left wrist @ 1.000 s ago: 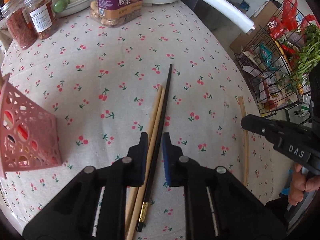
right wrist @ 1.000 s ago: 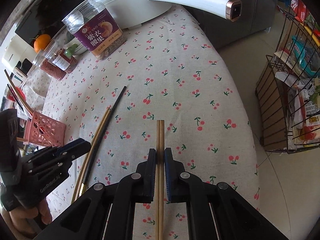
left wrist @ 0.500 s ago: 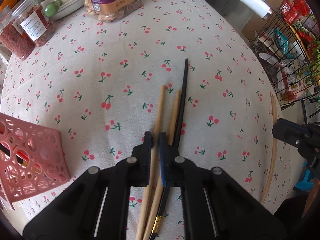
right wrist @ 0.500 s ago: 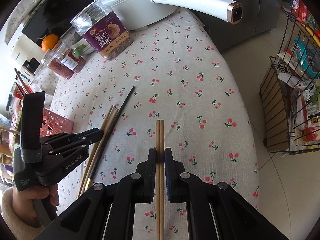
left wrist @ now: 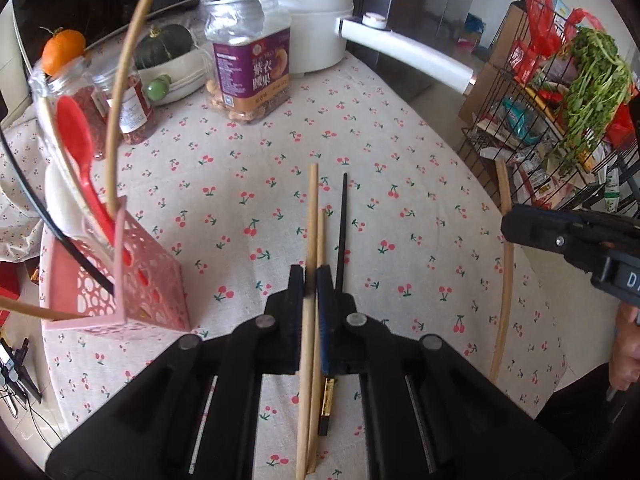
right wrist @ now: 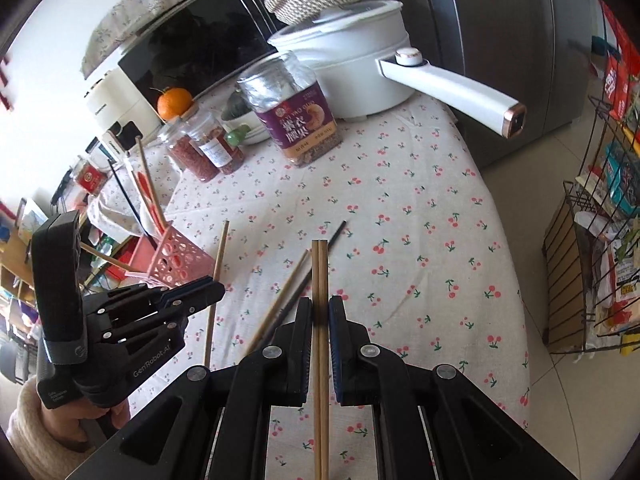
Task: Organize utensils
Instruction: 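Lift both held wooden chopsticks up over the pink basket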
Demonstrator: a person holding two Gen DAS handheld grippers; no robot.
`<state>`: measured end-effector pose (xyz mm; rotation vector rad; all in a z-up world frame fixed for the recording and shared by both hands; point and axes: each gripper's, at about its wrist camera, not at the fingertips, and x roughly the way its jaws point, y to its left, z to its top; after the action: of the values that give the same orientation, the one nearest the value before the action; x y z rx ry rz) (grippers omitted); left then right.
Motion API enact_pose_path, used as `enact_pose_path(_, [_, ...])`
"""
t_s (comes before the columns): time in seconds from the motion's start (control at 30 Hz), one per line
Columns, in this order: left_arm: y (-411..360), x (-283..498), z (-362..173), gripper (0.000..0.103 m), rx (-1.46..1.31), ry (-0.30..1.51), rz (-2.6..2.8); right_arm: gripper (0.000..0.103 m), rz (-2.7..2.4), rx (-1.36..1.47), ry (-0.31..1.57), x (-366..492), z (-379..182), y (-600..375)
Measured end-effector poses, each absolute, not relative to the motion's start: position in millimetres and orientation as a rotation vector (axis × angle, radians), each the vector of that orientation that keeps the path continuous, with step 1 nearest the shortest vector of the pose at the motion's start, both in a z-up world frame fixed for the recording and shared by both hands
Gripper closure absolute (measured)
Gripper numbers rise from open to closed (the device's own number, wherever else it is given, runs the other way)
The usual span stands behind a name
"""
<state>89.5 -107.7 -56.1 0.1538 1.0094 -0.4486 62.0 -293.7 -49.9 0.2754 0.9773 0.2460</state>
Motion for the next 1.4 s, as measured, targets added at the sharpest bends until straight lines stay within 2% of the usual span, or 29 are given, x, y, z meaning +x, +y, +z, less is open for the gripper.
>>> enact_pose_path(0.53, [-37.5,24.9,41.4,0.096,0.011,0.570,-0.457,0.096,0.345,0.187,0.633,20.1,22.4,-245.2])
enact_pose_path(0.83, [11.4,10.1,91.6,0.096,-0.053,0.341,-0.374,0.098,0.364,0.176,0.532,22.8,53.2,-229.5])
enact_pose_path(1.17, [39.1,15.8,88.8,0.096,-0.082,0.268,-0.278,0.098,0.396,0.174,0.486,22.6,69.4,-210.2])
enact_pose_path(1.4, [38.1,40.7,64.7,0.096,-0.059,0.325,-0.225,0.098,0.409,0.183,0.464,27.2,73.3,-196.7])
